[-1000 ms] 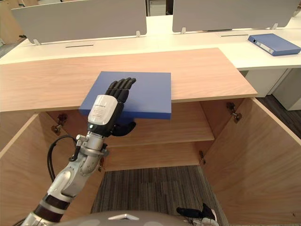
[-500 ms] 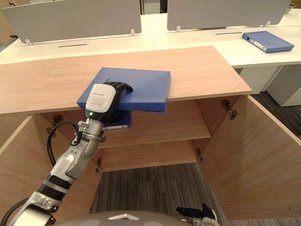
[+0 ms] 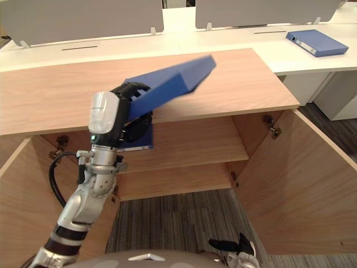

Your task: Walk over to the cabinet, pick up the folder, carry it to the office cabinet, place the folder inside the office cabinet, then close the office cabinet door

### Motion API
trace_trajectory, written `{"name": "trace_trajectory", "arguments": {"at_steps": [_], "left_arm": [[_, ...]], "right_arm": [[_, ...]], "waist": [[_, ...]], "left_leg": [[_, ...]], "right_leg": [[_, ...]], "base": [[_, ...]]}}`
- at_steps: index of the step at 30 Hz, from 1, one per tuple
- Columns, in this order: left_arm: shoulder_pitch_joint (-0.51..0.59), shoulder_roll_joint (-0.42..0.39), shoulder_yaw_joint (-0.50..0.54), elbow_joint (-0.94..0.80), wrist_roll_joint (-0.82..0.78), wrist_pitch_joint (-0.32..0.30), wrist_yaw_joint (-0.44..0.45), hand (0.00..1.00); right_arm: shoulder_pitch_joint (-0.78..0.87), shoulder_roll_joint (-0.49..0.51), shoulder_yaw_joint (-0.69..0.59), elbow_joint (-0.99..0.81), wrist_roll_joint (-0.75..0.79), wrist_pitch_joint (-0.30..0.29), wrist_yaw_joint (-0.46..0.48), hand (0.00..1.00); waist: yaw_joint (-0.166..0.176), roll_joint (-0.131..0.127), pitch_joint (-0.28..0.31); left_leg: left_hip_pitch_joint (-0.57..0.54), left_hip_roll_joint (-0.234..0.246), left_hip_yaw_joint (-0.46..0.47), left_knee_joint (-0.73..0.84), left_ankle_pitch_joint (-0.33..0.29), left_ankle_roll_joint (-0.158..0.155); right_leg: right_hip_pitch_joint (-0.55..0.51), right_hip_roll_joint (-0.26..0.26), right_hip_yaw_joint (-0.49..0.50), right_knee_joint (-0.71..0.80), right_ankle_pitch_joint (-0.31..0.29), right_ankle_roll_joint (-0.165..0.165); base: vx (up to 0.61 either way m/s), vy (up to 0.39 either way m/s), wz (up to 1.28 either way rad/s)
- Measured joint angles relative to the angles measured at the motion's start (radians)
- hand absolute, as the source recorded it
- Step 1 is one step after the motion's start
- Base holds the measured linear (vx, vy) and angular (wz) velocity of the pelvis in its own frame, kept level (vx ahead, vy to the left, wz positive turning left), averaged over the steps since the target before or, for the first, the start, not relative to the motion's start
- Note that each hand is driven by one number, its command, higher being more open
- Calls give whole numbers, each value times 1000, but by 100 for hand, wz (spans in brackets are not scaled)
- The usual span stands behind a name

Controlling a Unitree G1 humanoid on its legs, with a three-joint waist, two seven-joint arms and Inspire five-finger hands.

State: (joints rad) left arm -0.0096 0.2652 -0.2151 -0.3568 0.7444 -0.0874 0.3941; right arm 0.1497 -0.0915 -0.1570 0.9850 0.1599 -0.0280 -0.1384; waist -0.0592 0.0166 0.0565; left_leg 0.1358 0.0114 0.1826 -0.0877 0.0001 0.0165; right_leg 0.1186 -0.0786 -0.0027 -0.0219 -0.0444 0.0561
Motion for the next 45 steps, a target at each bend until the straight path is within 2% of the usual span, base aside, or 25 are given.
{"name": "trace_trajectory", "arguments": {"at_steps": [4,6,8,10,11,15,20,27,33,38,45], "left_arm": [[91,-80,-6,-104,-190,-51,0,0],[130,-109,-6,-149,-311,-57,0,0],[170,-129,-4,-197,-522,-67,0,0],[199,-145,-1,-229,-641,-79,-12,0],[223,-155,1,-254,-778,-95,-40,0],[247,-163,-2,-289,-1120,-108,-142,0],[308,-162,-36,-296,-1336,-107,-260,0],[361,-154,-46,-269,-1380,-75,-321,0],[381,-154,-16,-240,-1220,-72,-335,0],[378,-154,20,-213,-1124,-73,-337,0],[366,-132,36,-141,-1106,-74,-390,0]], "right_arm": [[24,27,22,-109,1,-25,-5,100],[33,46,24,-172,1,-27,-13,100],[47,57,39,-253,2,-32,-17,100],[62,58,57,-323,1,-32,-20,100],[73,61,63,-398,1,-32,-23,100],[83,70,64,-598,0,-33,-26,100],[91,80,69,-864,-4,-34,-23,100],[91,71,60,-1116,-4,-71,-14,100],[86,37,56,-1294,-3,-119,17,100],[43,1,57,-1349,-1,-155,44,100],[-20,-68,62,-1349,10,-161,119,100]], "waist": [[0,1,-1],[2,2,-1],[4,2,-1],[5,3,-2],[7,3,-2],[12,4,-3],[13,7,-4],[14,11,-7],[14,18,-12],[13,17,-13],[22,14,-18]], "left_leg": [[2,2,2,3,-8,-1],[-2,4,2,8,-12,-1],[-2,6,2,8,-12,-1],[-2,7,2,9,-12,-1],[-3,8,2,10,-12,-1],[-5,8,1,16,-12,-1],[-5,10,0,23,-12,-2],[-6,15,-1,33,-13,-1],[-10,14,-3,39,-13,-2],[-12,14,-3,42,-13,-2],[-23,14,-2,49,-14,-2]], "right_leg": [[-4,1,11,6,0,0],[-9,3,14,15,0,0],[-12,4,16,21,-1,1],[-13,4,16,22,-1,2],[-14,5,16,25,-2,2],[-15,5,15,29,-2,3],[-14,6,15,33,-2,3],[-12,5,15,40,-3,5],[-14,7,14,41,-4,6],[-15,8,14,42,-3,7],[-28,8,17,49,-2,8]], "base": [[-24,-20,-7],[-42,-24,-4],[-46,-25,-1],[-43,-27,0],[-42,-29,1],[-24,-17,1],[-20,-15,0],[-38,-24,0],[-11,-6,0],[0,0,0],[0,0,0]]}}
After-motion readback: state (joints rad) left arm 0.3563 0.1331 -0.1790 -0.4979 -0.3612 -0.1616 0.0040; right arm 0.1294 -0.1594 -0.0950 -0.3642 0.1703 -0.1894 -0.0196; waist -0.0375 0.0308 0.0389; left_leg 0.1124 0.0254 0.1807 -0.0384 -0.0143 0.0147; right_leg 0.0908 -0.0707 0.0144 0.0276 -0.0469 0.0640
